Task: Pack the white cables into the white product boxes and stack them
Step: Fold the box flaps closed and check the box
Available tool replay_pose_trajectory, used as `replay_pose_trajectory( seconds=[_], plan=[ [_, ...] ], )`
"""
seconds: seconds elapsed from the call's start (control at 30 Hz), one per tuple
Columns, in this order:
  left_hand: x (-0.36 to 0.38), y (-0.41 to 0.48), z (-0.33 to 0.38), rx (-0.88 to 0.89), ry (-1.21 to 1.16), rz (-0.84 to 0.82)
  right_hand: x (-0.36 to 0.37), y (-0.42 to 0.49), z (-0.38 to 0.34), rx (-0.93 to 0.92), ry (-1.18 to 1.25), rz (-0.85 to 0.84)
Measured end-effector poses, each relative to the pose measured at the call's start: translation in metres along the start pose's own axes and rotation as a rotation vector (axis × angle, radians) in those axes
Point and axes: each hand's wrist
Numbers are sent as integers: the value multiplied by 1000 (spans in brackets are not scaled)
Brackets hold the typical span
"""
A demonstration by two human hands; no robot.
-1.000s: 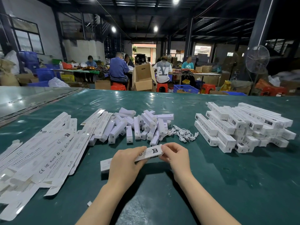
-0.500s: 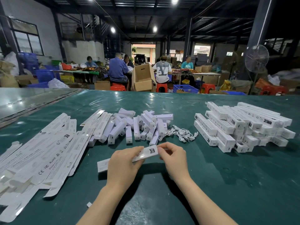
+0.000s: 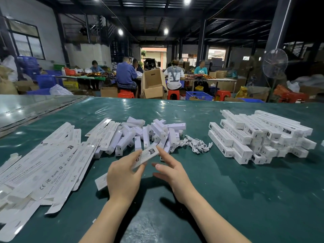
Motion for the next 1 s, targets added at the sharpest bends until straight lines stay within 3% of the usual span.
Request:
replay_pose_trajectory(
  seconds=[0.07, 0.17, 0.23, 0.3, 0.4, 0.5, 0.63, 0.77, 0.9, 1.0],
  plan=[
    [-2, 0, -1, 33, 6, -62, -4, 3, 4, -35, -190, 117],
    [-2, -1, 0, 117, -16, -220, -14, 4, 7, -188, -710, 304],
    [-1, -3, 1, 154, 8, -293, -20, 4, 8, -291, -1014, 209],
    [-1, -2, 1, 143, 50, -335, -26, 5, 7, -338, -1123, 79],
    [-3, 0, 1, 128, 61, -235, -38, 10, 4, -295, -991, 130],
    [-2, 2, -3, 91, 69, -82, -57, 13, -1, -194, -756, 400],
    [0, 1, -10, -7, -3, -166, -83, 14, -10, -169, -519, 823],
    [-1, 2, -15, -96, -62, -176, -100, 18, -23, -171, -283, 1108],
    [0, 3, -18, -118, -67, -173, -122, 26, -39, -122, -339, 1331],
    [1, 4, -17, -126, -82, -190, -143, 35, -53, -57, -389, 1380]
  ],
)
Point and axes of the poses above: each hand's wrist, its own y-axis towards the middle knuckle, its own x-axis out of the palm, z = x × y, and after that the axes turned 12 degrees about -y, right-handed
